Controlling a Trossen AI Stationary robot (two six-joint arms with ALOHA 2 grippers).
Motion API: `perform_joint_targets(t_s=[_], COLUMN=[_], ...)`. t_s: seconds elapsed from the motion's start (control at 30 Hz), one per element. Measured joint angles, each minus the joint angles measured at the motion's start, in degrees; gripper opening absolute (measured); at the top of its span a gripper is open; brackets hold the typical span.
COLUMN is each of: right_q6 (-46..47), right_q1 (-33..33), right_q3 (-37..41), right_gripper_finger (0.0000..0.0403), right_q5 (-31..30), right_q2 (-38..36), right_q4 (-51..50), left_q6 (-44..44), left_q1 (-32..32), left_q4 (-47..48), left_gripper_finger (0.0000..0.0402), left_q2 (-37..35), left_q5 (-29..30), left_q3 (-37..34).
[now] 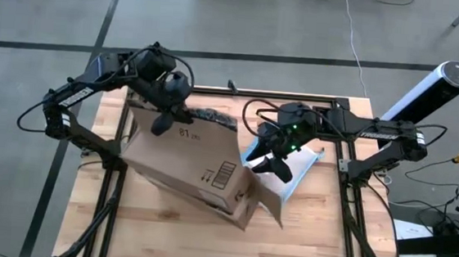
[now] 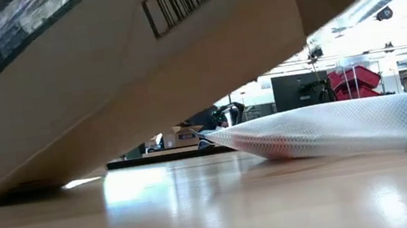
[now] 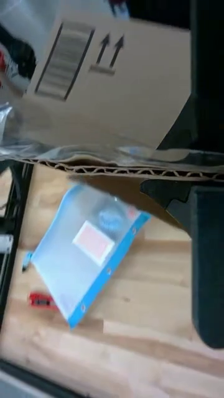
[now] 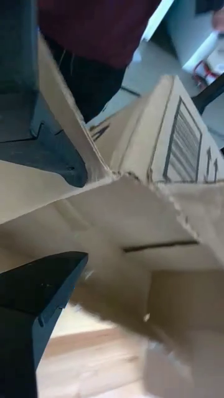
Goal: Unpack boxes
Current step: Break down the box using the red cutter
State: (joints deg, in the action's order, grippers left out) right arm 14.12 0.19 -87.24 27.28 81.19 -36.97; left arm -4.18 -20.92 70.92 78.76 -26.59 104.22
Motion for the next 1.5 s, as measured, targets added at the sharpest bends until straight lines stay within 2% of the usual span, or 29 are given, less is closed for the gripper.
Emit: perform_joint_targets(t_s=[0.2,0.3,0.57,0.77,0.9,1.07,1.33,1.5], right_q6=[2.0,3.94,10.43,12.2,10.68,9.0,10.62,10.36], right_q1=[0.07,0.07,0.15,0.09,0.04,-0.29,-0.55,-0.97], right_q3=[0.0,0.07,0.07,0.07,0.07,0.07,0.07,0.07], right_gripper_finger=[0.0199,0.0199,0.0199,0.0193,0.0138,0.0019,0.0002,0.0001], right_q5=[0.77,3.59,13.11,15.76,15.2,14.72,12.93,10.2], right_q2=[0.74,2.26,8.29,12.02,12.7,12.5,11.09,9.25], right_q4=[2.01,4.27,18.81,22.78,22.82,25.16,30.71,31.6], left_q6=[0.39,0.31,-0.09,0.07,0.43,1.27,1.5,-0.33], left_q1=[-0.97,-0.99,-1.11,-1.38,-1.41,-1.41,-1.43,-1.54], left_q4=[-0.37,-0.87,-4.45,-5.18,-5.44,-6.95,-7.96,-7.15], left_gripper_finger=[0.0,0.0,0.0,0.0,0.0,0.0,0.0001,0.0026], left_q2=[2.4,4.27,7.25,7.41,7.41,7.41,7.45,6.72], left_q5=[3.45,5.86,6.88,9.2,10.77,10.87,11.21,14.19], left_q3=[0.07,0.07,0.07,0.04,0.04,0.04,1.22,6.2])
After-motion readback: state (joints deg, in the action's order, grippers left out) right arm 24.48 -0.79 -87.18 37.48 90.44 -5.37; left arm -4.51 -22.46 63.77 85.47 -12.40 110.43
